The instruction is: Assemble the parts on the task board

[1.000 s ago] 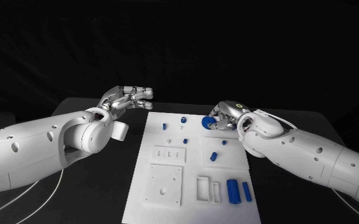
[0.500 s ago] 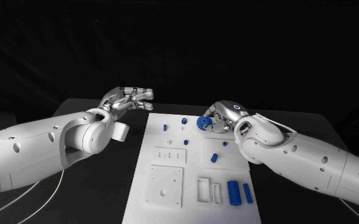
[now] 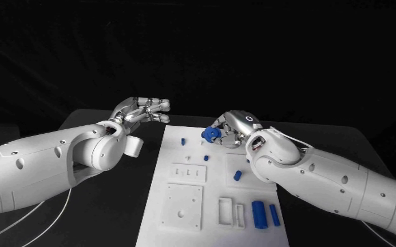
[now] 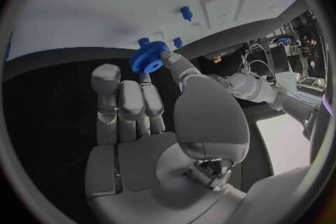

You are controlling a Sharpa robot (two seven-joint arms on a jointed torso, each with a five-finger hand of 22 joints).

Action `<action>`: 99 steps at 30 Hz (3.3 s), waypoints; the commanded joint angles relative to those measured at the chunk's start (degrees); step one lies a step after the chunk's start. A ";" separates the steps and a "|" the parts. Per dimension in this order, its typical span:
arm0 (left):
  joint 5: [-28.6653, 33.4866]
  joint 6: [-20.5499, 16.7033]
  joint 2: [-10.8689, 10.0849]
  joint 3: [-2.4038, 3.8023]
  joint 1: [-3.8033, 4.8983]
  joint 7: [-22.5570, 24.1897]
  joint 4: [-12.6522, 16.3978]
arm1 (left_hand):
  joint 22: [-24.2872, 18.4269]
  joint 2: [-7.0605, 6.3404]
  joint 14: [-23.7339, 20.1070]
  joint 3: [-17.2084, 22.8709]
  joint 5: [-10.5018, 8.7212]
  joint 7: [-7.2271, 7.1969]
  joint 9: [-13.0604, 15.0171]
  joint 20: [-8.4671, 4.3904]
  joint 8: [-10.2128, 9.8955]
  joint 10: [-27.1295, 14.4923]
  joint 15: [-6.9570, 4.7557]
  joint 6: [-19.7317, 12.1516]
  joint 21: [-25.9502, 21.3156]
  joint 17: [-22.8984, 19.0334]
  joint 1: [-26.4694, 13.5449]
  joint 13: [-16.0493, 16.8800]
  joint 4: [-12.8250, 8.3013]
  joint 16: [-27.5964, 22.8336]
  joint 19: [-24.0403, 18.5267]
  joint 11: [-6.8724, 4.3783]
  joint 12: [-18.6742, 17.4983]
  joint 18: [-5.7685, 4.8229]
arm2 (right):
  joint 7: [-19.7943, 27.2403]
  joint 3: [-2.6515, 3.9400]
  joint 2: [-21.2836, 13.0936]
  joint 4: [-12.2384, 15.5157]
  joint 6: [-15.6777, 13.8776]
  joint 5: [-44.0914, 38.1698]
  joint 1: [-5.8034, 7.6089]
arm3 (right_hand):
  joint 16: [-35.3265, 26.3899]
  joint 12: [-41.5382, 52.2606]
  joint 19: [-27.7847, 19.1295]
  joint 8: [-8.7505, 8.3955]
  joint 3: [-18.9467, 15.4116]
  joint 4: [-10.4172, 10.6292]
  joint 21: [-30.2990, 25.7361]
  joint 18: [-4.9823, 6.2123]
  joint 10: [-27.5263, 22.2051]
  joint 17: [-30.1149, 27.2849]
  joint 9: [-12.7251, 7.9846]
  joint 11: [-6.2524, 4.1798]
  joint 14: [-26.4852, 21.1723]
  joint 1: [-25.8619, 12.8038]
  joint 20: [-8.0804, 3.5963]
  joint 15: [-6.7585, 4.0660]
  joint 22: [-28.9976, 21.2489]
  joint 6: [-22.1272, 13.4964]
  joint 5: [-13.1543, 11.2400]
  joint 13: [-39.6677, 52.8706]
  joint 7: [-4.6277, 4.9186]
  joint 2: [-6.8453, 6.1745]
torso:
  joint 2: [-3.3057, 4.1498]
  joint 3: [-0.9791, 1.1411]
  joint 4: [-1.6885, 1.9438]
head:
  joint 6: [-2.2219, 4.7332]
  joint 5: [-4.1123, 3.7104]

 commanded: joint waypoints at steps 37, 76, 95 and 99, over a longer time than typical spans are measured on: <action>-0.04 0.78 0.50 0.04 0.06 0.33 0.12 | -0.05 0.09 -0.36 0.11 -0.04 0.12 -0.05 0.12 0.10 -0.30 -0.08 -0.46 0.11 -0.08 -0.50 0.06 0.36 -0.35 -0.12 0.13 0.25 -0.06 | 0.58 -2.39 6.70 -7.00 1.89 -1.74 -0.71 | -1.08 -1.95 2.33 0.10 -0.40 0.74 -1.56 -0.20 -0.54 -1.19 -0.09 0.14 -0.32 -0.22 -0.39 -0.17 4.50 -0.97 -0.99 1.65 0.30 -0.44 | 0.23 -0.09 0.28 | -0.33 0.65; 0.23 0.67 0.00 0.03 0.06 0.50 -0.19 | -0.87 0.38 -0.34 -1.14 -1.32 0.17 -0.02 0.21 0.10 -0.40 0.01 -0.69 -0.43 -0.08 -0.64 0.08 1.14 -0.34 0.31 0.18 0.26 -0.10 | 3.40 -0.61 0.26 -1.15 -6.04 6.91 -1.68 | -1.79 -2.73 2.78 0.12 -10.72 13.41 -3.03 0.38 -1.08 -1.69 -0.42 0.68 -0.29 -1.84 0.10 0.34 4.48 -4.68 0.36 -0.02 1.04 0.01 | 0.11 -0.02 0.06 | -0.05 0.51; 0.17 1.34 -0.78 0.02 0.04 0.74 -0.30 | -0.97 0.42 -0.33 -1.20 -1.26 0.08 0.01 0.17 0.13 -0.19 -0.04 -0.45 -0.45 -0.09 -0.36 0.07 0.95 -0.34 0.36 0.11 0.26 -0.12 | 24.38 5.62 -12.66 -2.57 3.97 26.82 -2.79 | -2.71 -3.49 2.25 0.09 -18.90 -2.82 -4.27 0.18 -2.04 -1.41 -0.48 0.93 -0.44 1.83 0.35 0.55 4.43 -5.52 4.14 -0.44 1.53 6.20 | -0.28 0.98 -1.71 | 0.75 0.00; 0.11 1.59 -0.87 0.02 0.02 0.82 -0.43 | -0.97 0.43 -0.34 -1.19 -1.27 0.04 0.02 0.16 0.14 -0.06 -0.05 -0.28 -0.43 -0.09 -0.32 0.07 0.90 -0.34 0.35 0.07 0.26 -0.13 | 26.63 5.82 -14.36 -4.61 5.70 28.73 -3.12 | -2.90 -3.60 2.19 0.09 -21.27 -3.37 -4.50 0.18 -2.09 -1.39 -0.48 0.92 -0.46 1.95 0.37 0.57 4.39 -5.59 5.55 -0.58 1.54 6.59 | -0.23 1.18 -1.89 | 0.89 -0.74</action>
